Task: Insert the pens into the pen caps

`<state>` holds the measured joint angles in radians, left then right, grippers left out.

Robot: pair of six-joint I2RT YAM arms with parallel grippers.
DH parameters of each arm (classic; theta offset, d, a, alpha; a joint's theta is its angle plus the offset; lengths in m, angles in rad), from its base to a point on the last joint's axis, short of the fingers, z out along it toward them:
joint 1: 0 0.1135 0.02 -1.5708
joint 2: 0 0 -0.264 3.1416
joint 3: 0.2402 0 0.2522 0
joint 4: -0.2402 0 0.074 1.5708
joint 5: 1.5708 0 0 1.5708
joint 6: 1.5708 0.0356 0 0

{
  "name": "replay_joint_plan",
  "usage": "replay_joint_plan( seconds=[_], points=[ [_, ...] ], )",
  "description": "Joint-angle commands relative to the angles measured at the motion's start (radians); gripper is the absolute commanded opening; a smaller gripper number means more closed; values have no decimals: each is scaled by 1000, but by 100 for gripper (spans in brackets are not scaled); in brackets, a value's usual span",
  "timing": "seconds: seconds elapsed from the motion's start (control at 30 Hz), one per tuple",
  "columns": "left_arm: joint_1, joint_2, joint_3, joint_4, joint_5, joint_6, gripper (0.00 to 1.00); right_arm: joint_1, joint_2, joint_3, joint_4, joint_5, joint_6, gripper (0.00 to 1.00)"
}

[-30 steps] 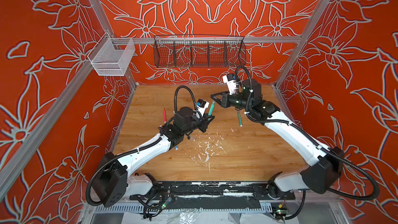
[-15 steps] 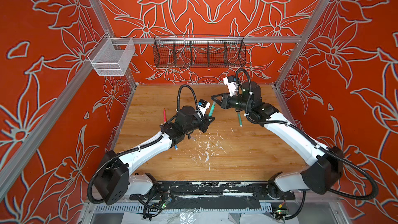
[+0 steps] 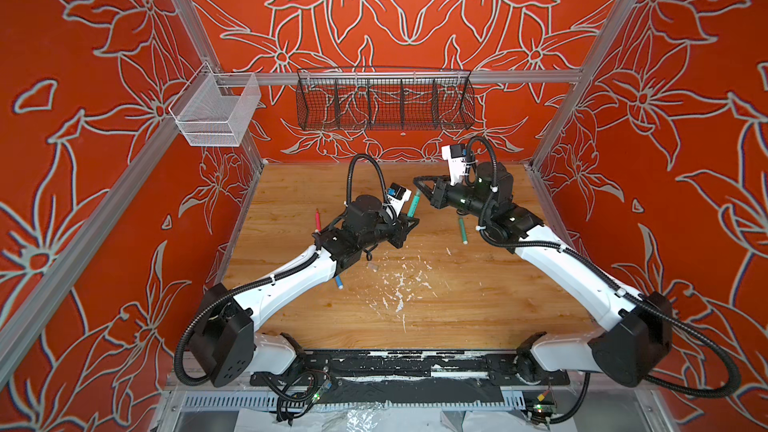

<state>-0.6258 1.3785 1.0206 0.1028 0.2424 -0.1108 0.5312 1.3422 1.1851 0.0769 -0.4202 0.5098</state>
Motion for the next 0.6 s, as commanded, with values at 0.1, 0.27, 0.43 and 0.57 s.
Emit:
replay_joint_plan(
  seconds=[0.1, 0.27, 0.43, 0.57],
  points=[
    [107, 10, 167, 336, -127, -55, 0, 82, 13, -148, -258, -149, 11, 0],
    [116, 27, 206, 352, -122, -46, 0, 98, 34, -192, -253, -139, 15, 0],
    [128, 43, 230, 385, -133, -56, 0, 128, 52, -235, -233, -129, 30, 0],
    [141, 59, 254, 411, -138, -71, 0, 150, 61, -256, -232, -112, 30, 0]
  ],
)
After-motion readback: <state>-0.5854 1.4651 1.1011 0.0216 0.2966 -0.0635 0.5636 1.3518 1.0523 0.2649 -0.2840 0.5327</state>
